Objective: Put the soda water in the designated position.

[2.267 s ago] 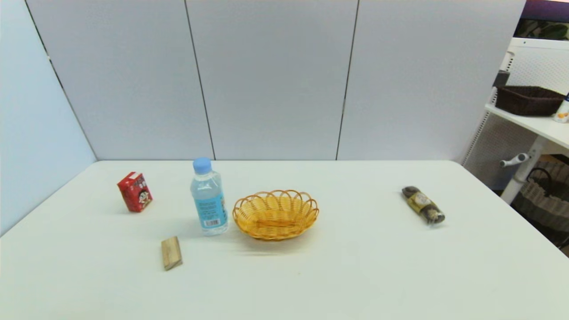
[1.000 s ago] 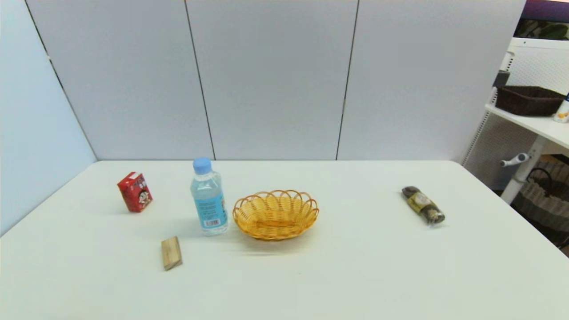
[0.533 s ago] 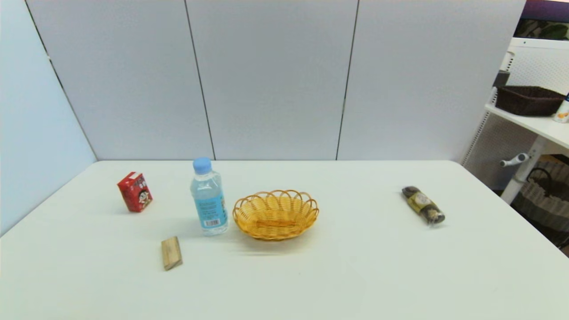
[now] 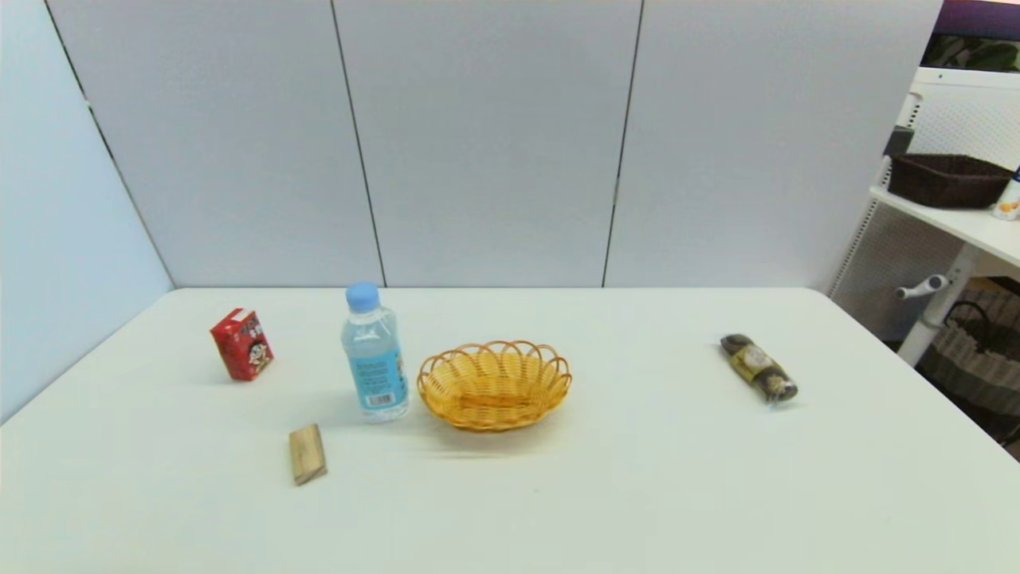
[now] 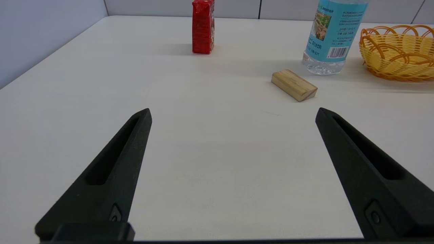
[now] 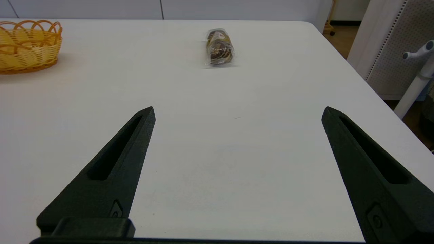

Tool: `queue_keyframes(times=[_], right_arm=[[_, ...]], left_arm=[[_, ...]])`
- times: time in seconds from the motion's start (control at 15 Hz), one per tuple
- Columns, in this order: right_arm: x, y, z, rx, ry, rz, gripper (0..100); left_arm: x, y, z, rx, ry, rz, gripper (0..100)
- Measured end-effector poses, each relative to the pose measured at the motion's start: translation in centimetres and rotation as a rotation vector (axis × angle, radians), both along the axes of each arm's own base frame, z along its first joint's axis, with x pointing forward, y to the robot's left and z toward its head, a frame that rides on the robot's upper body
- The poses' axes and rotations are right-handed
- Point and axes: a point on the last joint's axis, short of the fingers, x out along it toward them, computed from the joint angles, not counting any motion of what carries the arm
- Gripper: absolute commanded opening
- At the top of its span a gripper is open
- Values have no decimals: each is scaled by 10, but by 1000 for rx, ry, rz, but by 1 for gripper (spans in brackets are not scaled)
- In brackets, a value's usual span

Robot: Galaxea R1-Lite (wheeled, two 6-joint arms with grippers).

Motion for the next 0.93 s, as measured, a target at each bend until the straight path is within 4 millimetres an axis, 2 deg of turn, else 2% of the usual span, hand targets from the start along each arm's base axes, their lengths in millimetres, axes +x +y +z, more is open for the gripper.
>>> queue_keyframes(times=[0.33, 0.73, 0.93], right_arm=[[0, 0, 0, 0, 0, 0, 100], [0, 0, 0, 2, 1, -2, 100], [0, 0, 0, 8, 0, -2, 100]], left_arm=[[0, 0, 0, -19, 1, 1, 100], [0, 2, 0, -239, -5, 70, 100], [0, 2, 0, -247, -7, 74, 100]])
